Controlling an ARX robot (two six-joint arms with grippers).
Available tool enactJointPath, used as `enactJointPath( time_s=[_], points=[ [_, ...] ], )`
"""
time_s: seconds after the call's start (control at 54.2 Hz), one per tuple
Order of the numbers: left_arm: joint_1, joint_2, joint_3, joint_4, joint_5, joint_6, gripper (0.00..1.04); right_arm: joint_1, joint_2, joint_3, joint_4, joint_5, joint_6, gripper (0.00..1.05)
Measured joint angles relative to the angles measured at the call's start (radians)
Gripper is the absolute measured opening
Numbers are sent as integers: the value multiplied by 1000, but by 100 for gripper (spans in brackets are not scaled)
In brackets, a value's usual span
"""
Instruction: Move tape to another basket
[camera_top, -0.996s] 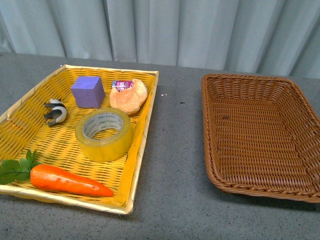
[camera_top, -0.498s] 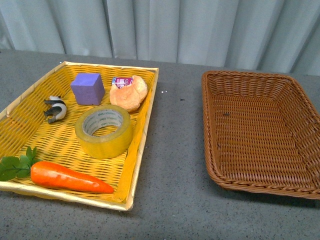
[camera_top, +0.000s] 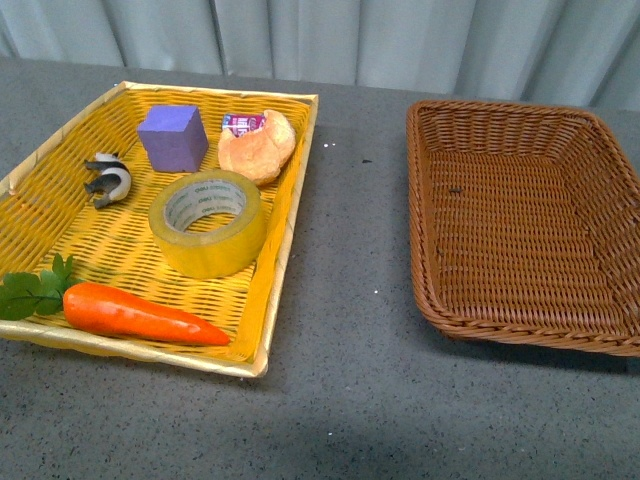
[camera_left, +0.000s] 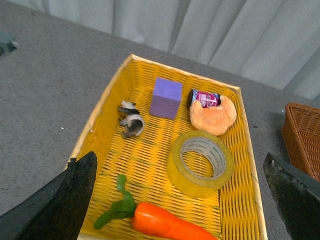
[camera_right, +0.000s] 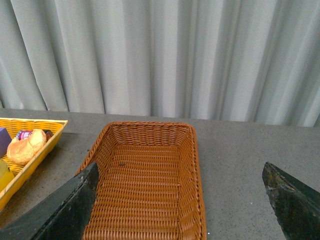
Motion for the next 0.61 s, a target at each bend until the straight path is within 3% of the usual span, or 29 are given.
enactJointPath(
  time_s=[0.166, 0.609],
  points=[
    [-18, 369, 130, 146, 39, -5, 98, 0, 0, 0, 0, 0, 0, 96],
    [-24, 909, 526, -19, 73, -53, 98, 0, 0, 0, 0, 0, 0, 96]
  ],
)
